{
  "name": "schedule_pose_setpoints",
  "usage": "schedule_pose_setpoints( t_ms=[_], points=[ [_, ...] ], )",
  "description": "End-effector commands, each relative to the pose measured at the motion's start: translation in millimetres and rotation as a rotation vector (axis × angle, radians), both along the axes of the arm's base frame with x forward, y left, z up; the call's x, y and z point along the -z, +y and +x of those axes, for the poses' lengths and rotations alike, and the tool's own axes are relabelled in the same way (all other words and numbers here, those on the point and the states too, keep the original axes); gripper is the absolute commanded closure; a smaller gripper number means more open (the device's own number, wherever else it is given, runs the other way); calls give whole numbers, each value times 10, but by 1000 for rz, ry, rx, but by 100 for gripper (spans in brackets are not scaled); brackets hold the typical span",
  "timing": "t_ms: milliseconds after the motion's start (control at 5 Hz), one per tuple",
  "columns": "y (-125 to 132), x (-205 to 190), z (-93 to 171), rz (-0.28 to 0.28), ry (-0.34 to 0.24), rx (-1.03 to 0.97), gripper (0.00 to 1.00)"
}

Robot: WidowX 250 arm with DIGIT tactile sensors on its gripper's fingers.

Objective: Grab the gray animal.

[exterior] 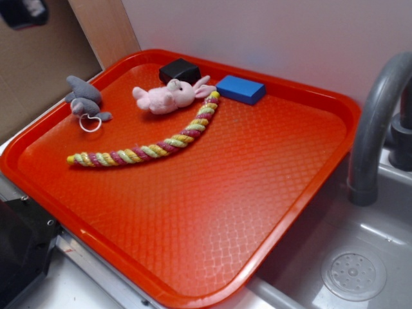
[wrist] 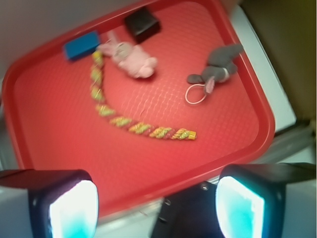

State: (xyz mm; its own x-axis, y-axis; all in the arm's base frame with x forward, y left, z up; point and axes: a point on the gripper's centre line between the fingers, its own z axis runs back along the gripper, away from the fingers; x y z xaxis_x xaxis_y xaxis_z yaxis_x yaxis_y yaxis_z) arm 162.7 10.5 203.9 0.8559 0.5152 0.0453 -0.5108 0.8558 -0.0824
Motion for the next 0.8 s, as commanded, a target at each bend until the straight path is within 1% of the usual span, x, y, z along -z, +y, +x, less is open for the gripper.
schedule_pose_setpoints(
  t_ms=[0, 200, 400, 600],
  points=[
    [694, 624, 369, 14, 24, -389, 0],
    [918, 883, 444, 44, 36, -444, 0],
    [1037, 1074, 485, 88, 50, -455, 0],
    [1110, 1242, 484, 137, 77, -456, 0]
  ],
)
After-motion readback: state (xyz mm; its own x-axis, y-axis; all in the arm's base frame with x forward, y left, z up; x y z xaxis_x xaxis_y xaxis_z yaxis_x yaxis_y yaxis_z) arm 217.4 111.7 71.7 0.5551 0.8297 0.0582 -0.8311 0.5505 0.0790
